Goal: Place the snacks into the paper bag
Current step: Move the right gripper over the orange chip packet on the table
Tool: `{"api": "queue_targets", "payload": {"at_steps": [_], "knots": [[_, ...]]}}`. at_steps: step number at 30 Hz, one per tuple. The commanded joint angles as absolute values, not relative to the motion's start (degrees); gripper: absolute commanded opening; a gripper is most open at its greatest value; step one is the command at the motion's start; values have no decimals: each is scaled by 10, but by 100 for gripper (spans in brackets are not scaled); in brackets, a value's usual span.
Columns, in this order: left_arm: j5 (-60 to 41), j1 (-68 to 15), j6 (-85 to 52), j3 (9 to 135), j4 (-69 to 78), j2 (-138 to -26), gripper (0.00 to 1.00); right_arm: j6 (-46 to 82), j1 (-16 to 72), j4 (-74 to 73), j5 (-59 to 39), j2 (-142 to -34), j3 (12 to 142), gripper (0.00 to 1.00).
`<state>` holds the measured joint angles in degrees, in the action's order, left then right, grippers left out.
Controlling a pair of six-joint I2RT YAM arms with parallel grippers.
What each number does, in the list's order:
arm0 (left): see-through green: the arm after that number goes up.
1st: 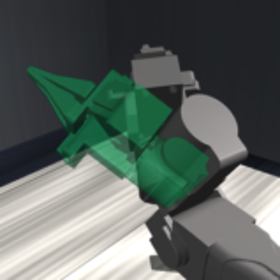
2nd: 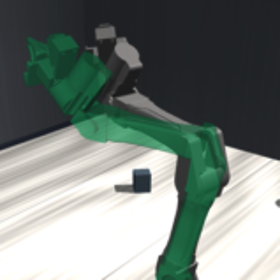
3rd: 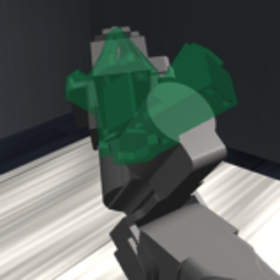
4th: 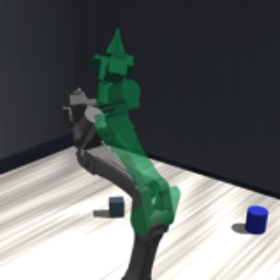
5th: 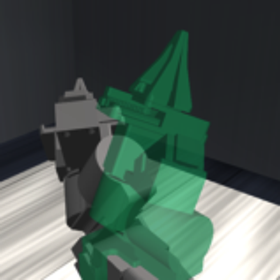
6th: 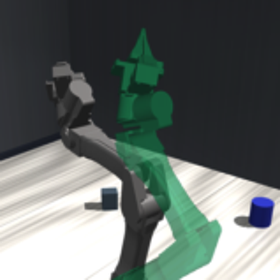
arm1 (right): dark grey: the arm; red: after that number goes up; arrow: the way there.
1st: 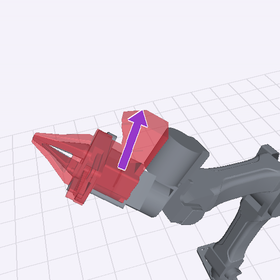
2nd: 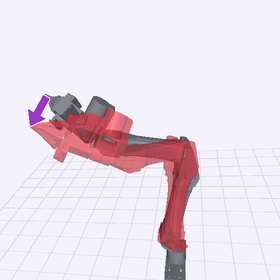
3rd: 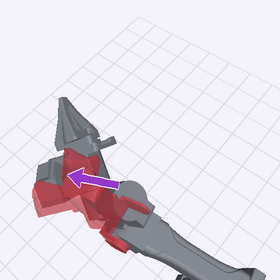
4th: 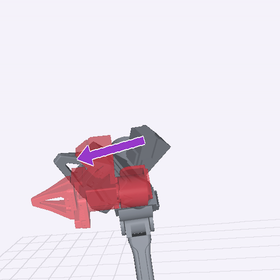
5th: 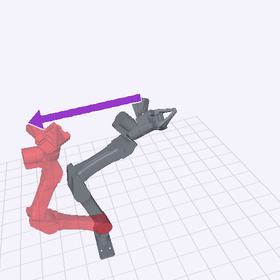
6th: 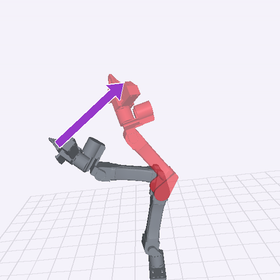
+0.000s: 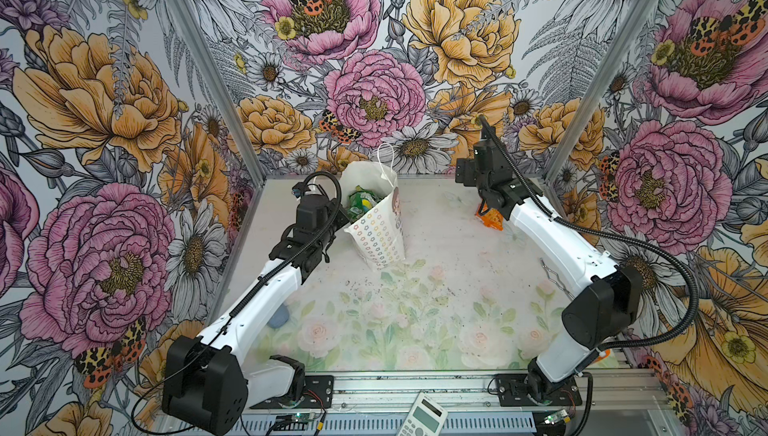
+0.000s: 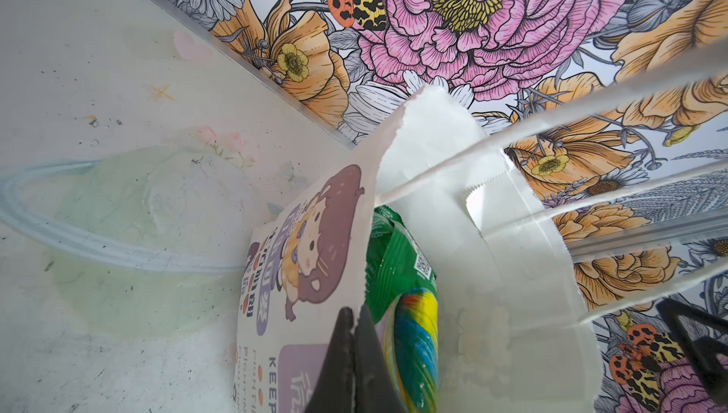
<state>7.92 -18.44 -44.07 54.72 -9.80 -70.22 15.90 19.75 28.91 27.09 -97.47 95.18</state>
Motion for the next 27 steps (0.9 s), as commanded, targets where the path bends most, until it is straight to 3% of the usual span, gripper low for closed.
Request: {"api": "queue_targets", "payload": {"at_steps": [1, 15, 27], "knots": [[87, -179, -448, 539, -119, -691, 0, 240, 157, 327, 250, -1017, 948, 100], [80, -177, -451, 535, -112, -700, 0, 326, 37, 340, 99, -1169, 974, 100], [80, -178, -448, 543, -111, -709, 0, 313, 4, 340, 43, -1258, 1038, 100]]}}
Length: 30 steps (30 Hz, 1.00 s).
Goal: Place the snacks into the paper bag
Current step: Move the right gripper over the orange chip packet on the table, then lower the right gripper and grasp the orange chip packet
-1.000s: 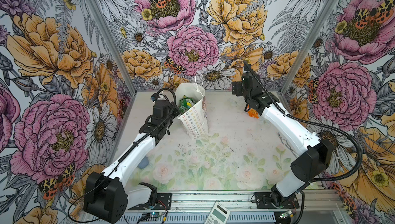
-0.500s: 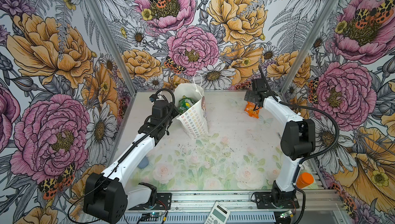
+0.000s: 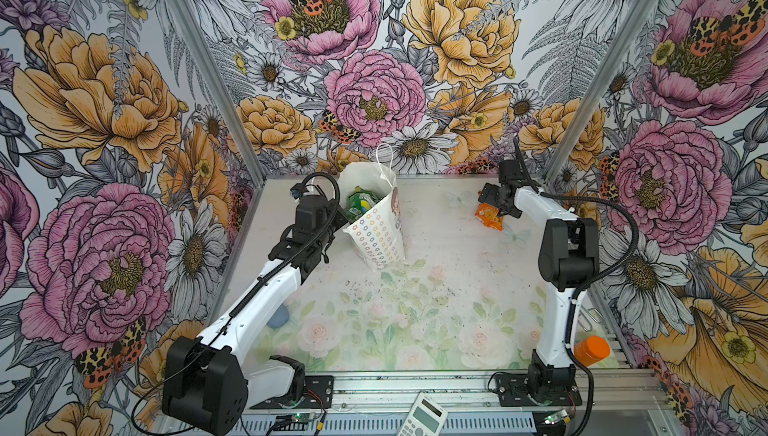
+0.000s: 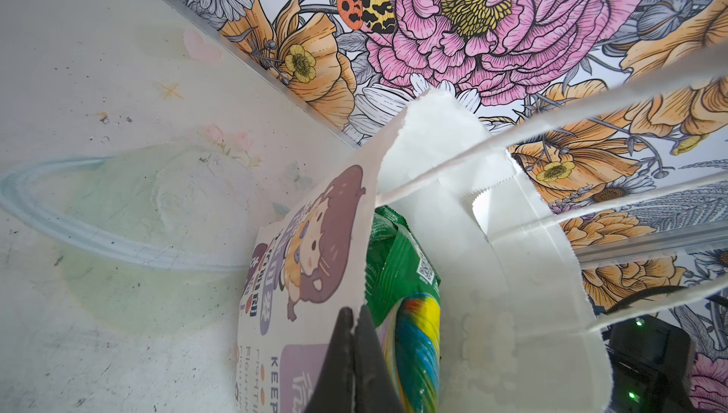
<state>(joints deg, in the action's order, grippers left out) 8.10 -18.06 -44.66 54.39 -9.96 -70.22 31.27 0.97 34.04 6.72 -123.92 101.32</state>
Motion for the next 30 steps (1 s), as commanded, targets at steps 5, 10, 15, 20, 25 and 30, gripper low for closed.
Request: {"api": "queue_targets", "payload": {"at_steps": [5, 10, 15, 20, 25, 30], "knots": [[78, -177, -449, 550, -107, -721, 0, 310, -6, 343, 4, -1290, 1058, 100], [76, -182, -448, 561, -108, -734, 0, 305, -8, 346, 4, -1301, 1051, 100], [74, -187, -447, 569, -105, -747, 0, 291, -10, 354, -12, -1314, 1045, 100], [79, -187, -439, 588, -118, -753, 0, 285, -12, 354, -20, -1324, 1038, 100], [79, -187, -435, 590, -120, -751, 0, 296, -13, 370, -58, -1310, 1027, 95], [74, -188, -440, 584, -106, -755, 0, 308, -13, 383, -79, -1290, 1012, 89]]}}
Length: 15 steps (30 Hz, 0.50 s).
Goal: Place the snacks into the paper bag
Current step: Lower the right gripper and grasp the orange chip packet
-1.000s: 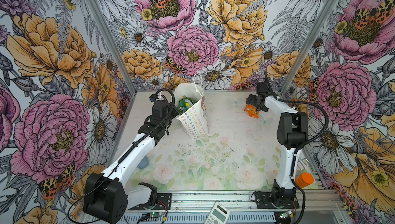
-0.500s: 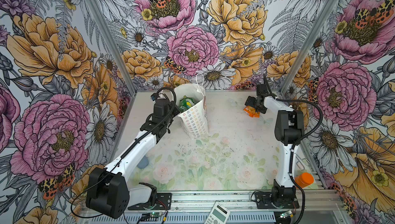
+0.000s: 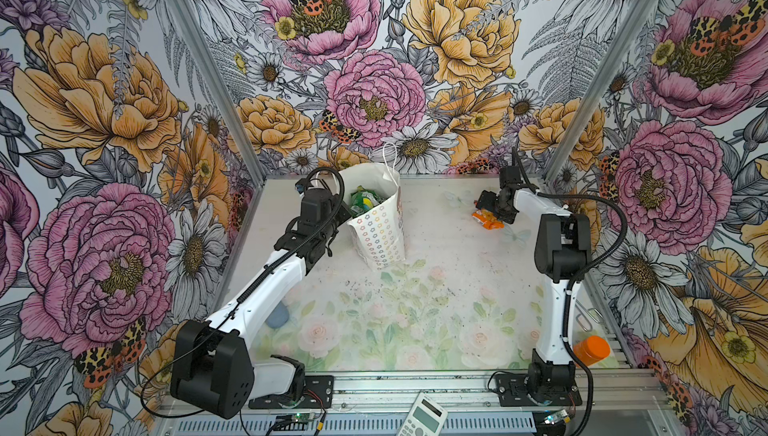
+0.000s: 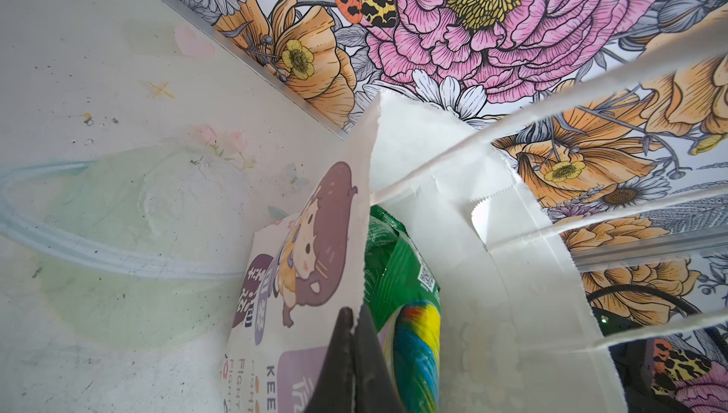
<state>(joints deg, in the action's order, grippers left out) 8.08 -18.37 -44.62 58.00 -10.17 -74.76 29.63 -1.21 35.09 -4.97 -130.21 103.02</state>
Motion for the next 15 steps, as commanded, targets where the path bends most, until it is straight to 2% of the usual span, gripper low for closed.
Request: {"api": "queue_targets", "payload": {"at_steps": [1, 7, 15], "knots": [[70, -188, -440, 586, -104, -758, 0, 308, -13, 385, -83, -1289, 1009, 85], [67, -198, -439, 588, -95, -767, 0, 310, -13, 389, -99, -1280, 988, 62], [69, -199, -431, 587, -91, -765, 0, 297, -13, 387, -101, -1226, 972, 47]]}}
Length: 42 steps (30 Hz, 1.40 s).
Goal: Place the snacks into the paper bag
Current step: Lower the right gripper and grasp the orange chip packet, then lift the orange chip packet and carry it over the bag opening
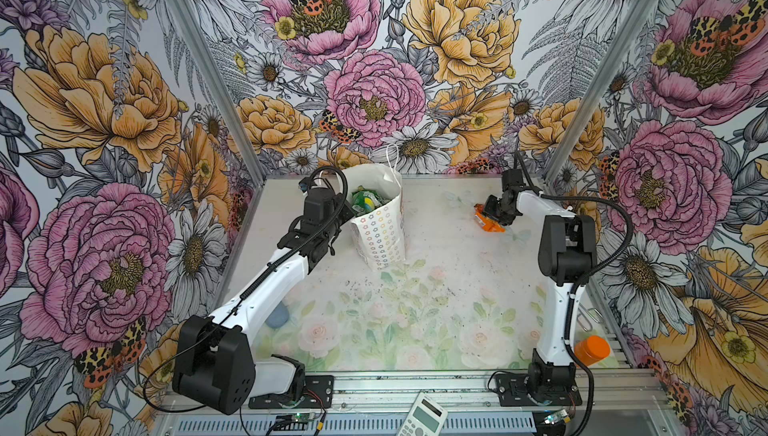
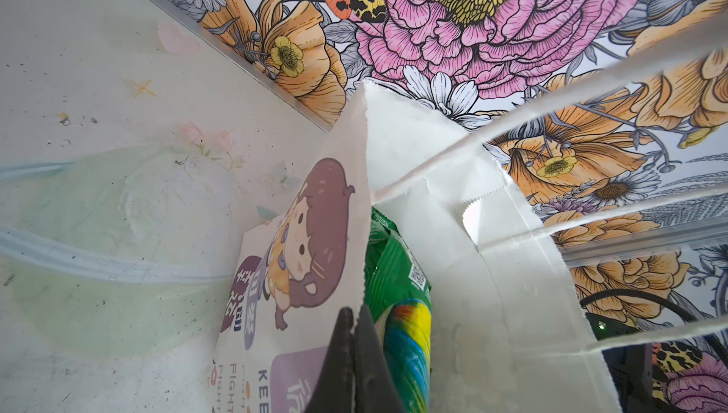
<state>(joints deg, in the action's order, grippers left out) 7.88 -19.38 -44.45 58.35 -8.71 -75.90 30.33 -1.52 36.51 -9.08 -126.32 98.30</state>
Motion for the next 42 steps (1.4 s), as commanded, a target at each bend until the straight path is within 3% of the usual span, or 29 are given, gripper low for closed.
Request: {"api": "queue_targets", "payload": {"at_steps": [1, 15, 31, 42], "knots": [[67, -198, -430, 587, -90, -766, 0, 294, -12, 386, -106, -1217, 970, 46], [54, -195, -430, 568, -73, -749, 0, 298, 24, 341, -237, -1070, 975, 34], [56, -194, -431, 566, -72, -736, 0, 278, 217, 269, -218, -943, 1074, 31], [65, -197, -433, 569, -78, -731, 0, 254, 347, 201, -127, -1000, 1135, 32]]}}
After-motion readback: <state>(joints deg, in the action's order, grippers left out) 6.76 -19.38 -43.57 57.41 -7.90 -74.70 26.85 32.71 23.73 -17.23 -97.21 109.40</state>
